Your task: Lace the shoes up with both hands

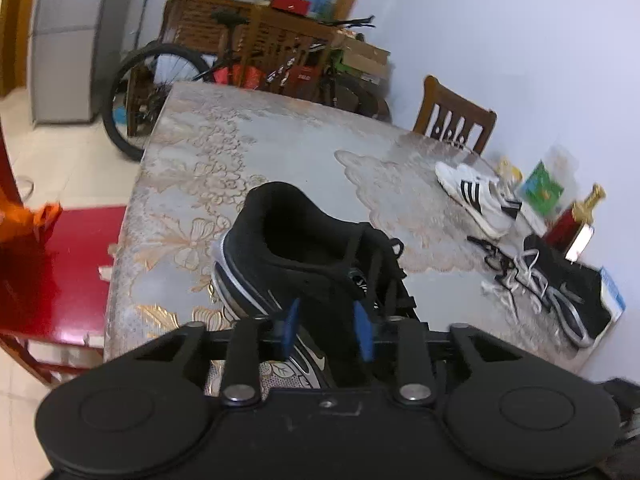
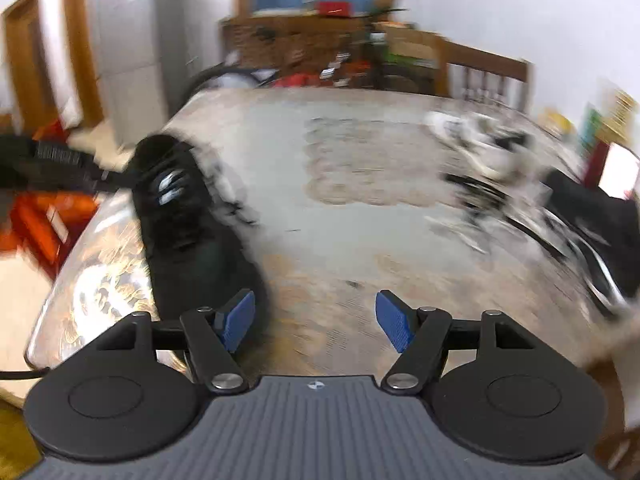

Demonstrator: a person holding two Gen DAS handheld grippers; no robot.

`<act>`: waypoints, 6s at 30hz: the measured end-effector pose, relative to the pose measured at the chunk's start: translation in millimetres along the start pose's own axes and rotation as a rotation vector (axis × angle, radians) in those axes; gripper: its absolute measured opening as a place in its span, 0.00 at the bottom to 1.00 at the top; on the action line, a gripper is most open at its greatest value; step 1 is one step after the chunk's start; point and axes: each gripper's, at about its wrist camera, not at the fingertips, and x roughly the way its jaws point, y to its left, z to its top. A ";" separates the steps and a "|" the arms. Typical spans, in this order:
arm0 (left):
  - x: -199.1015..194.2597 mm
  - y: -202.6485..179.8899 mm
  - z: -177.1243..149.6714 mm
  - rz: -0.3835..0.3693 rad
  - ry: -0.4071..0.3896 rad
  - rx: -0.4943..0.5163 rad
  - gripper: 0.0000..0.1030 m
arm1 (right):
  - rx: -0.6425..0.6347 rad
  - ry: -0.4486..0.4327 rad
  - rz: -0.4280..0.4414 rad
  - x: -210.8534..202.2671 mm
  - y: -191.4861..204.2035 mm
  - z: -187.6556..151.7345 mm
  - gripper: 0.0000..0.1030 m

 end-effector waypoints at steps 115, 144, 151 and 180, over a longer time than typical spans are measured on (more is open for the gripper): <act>48.3 6.7 77.6 0.255 0.260 0.385 0.85 | 0.317 0.071 0.573 45.3 11.7 51.2 0.57; 93.6 -13.6 -1.1 0.268 0.508 -0.138 0.91 | 0.174 -0.199 0.291 90.4 -64.3 124.4 0.54; 67.7 -62.3 11.3 0.363 0.406 0.025 0.88 | 0.131 0.032 0.339 104.6 -71.6 95.5 0.61; 58.4 -98.8 5.9 0.739 0.305 0.044 0.92 | -0.534 0.163 0.495 294.6 -6.5 210.6 0.45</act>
